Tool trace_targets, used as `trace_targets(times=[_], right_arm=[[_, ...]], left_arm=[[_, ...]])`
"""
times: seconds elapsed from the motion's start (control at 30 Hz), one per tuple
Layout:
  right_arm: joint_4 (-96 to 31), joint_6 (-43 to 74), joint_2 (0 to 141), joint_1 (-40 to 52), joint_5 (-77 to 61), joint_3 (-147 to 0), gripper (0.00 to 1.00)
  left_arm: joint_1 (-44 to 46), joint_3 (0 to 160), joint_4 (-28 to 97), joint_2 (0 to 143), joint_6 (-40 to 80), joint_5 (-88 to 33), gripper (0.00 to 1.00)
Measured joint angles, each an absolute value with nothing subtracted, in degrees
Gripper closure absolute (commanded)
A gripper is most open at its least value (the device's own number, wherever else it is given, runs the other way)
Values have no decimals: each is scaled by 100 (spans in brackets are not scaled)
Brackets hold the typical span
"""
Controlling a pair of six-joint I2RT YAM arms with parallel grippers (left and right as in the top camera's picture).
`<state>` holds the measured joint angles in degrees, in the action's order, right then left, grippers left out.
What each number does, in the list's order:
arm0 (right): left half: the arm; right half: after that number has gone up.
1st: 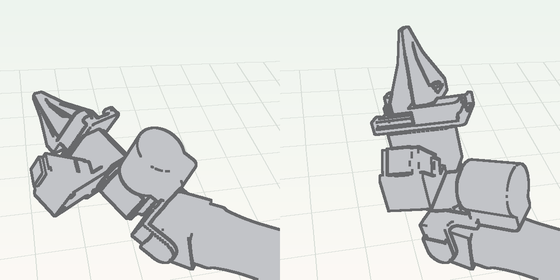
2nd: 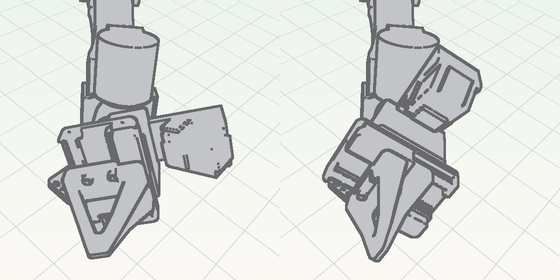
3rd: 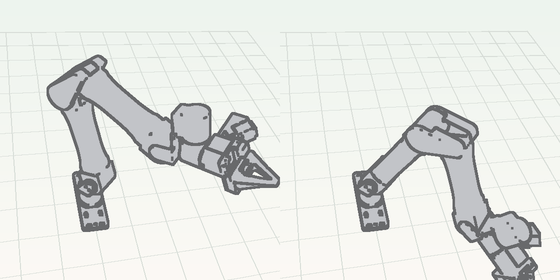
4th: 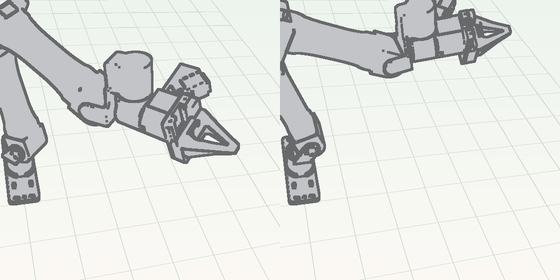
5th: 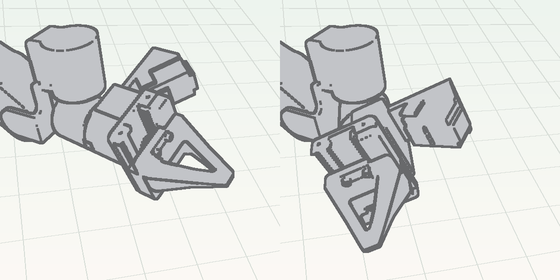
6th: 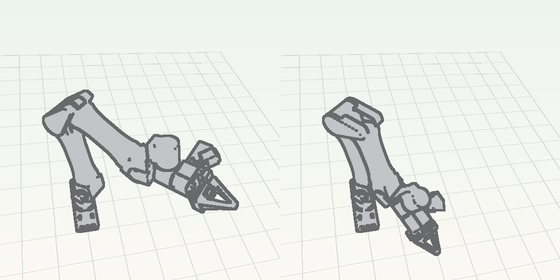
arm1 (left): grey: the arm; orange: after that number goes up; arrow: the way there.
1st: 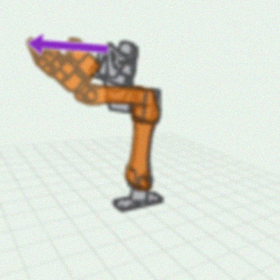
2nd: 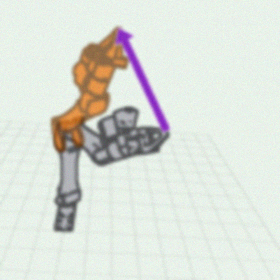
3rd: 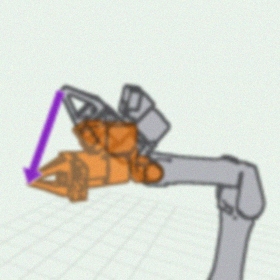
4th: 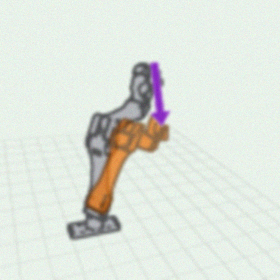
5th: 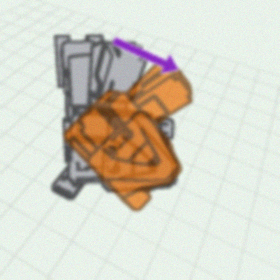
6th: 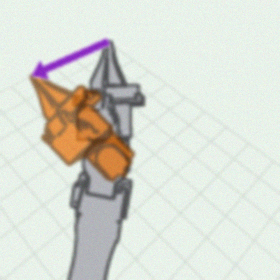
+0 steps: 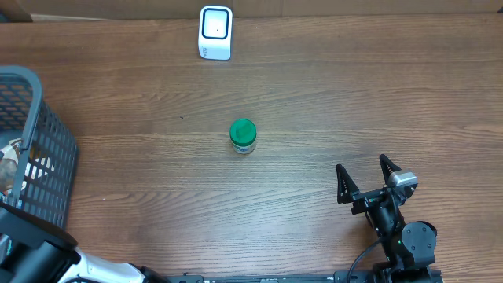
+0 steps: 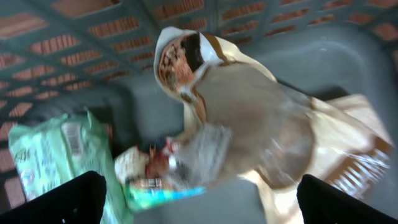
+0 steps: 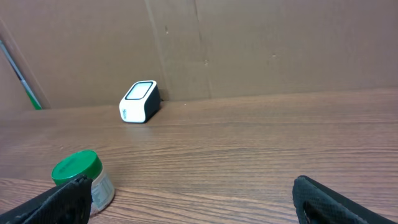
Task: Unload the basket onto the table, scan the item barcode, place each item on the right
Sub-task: 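Return the left gripper to the basket and grasp the snack bag, then carry the snack bag out and drop it beside the jar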
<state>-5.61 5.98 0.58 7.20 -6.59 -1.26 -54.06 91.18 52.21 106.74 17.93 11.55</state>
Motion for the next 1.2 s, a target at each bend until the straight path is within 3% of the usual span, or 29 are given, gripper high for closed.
trace_targets(times=[0.23,0.33,0.43,0.47,0.53,0.8,1.2], right_arm=[[-561,598,58,720,-661,-126,0],[-561,598,58,720,-661,-126,0],[-561,596,58,720,-661,-126,0],[-563,600,58,720,-661,-126,0],[-561,598,58,720,-661,-126,0],[-558,598,58,720,-663,-126,0],[-558,600,58,720,-661,-126,0]], left_arm=[[-5452,9113,4829,11246,1409,1253,0],[-5452,9111,4757,11483,1315,1227,14],[-5450,9111,4746,11677,1225,1153,40],[-5450,9111,4731,11710,1194,1127,63],[-5448,9111,4709,11730,1160,1098,95],[-5450,9539,5384,11730,1068,888,96],[-5448,11581,6475,10798,1092,-819,96]])
